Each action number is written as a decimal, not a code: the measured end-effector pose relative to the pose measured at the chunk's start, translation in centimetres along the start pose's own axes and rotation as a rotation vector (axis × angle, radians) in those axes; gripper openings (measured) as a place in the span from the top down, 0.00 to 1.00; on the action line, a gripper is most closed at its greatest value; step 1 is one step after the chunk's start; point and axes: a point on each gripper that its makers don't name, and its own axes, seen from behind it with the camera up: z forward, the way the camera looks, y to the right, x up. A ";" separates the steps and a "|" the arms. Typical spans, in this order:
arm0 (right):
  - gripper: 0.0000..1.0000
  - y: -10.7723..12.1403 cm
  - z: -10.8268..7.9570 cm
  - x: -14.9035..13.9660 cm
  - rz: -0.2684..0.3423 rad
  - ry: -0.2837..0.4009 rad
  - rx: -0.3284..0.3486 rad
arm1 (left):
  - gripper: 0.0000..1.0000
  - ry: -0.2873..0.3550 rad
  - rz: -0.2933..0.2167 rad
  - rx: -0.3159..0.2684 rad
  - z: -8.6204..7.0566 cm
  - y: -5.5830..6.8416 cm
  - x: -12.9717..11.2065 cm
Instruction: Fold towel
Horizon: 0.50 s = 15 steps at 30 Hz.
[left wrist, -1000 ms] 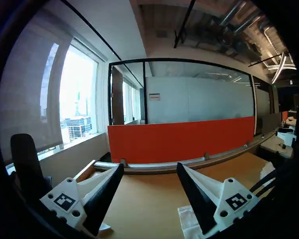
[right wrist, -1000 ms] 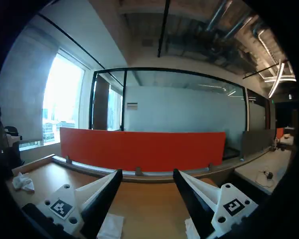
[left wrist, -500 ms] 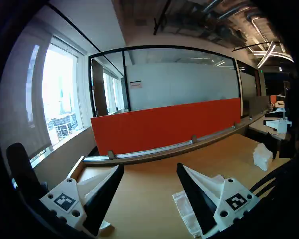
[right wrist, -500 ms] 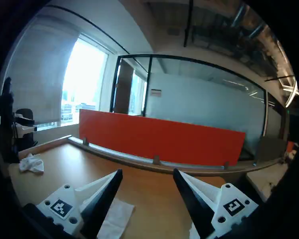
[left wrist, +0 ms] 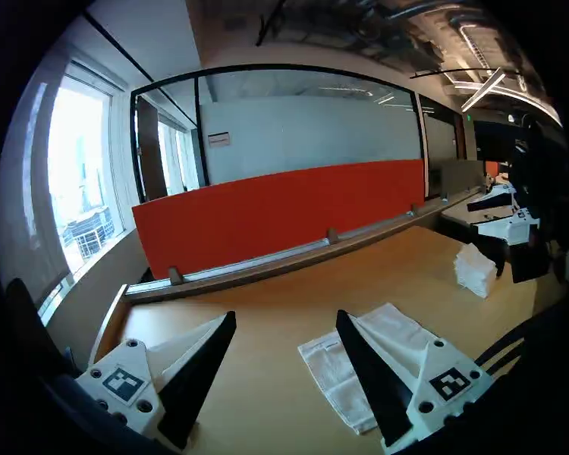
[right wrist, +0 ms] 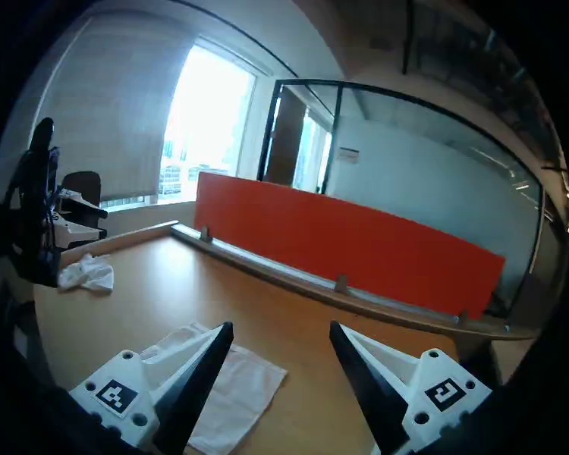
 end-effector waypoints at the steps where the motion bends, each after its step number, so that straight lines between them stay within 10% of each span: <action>1: 0.02 -0.2 0.1 -0.5 -0.002 -0.011 0.008 | 0.02 -0.006 0.002 -0.009 0.1 0.3 -0.4; 15: 0.02 -2.5 0.9 -7.8 0.003 -0.118 0.060 | 0.02 -0.111 -0.005 -0.064 1.9 3.3 -7.6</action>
